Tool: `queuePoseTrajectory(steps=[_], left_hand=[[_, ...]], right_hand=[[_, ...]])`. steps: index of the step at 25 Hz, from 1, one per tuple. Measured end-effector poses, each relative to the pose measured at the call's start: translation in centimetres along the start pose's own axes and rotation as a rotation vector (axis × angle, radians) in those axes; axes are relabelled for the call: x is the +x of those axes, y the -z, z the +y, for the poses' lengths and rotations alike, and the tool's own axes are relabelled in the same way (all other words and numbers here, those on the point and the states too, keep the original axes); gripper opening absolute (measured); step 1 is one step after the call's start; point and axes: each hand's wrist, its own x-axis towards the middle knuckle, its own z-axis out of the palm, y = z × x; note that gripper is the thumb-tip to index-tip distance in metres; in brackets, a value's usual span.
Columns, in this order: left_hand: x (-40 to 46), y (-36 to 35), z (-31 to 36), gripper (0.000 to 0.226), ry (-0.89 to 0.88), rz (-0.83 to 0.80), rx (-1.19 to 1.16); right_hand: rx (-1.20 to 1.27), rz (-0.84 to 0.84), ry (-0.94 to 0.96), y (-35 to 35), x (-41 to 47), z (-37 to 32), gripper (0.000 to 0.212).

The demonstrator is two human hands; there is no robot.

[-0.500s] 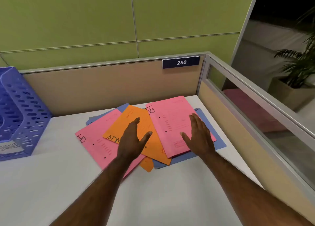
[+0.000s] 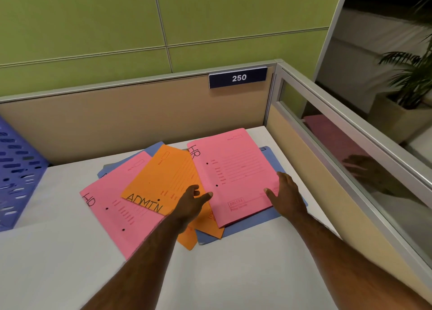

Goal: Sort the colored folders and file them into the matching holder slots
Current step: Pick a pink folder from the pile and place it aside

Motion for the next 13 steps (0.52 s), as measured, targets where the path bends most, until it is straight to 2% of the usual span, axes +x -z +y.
queuePoseTrajectory(steps=[6, 13], left_hand=[[2.3, -1.8, -0.2, 0.078, 0.049, 0.02, -0.119], [4.2, -3.6, 0.7, 0.063, 0.151, 0.139, -0.361]], right_hand=[[0.043, -0.011, -0.094, -1.0, 1.4, 1.2, 0.065], [-0.013, -0.022, -0.141, -1.9, 2.1, 2.0, 0.065]])
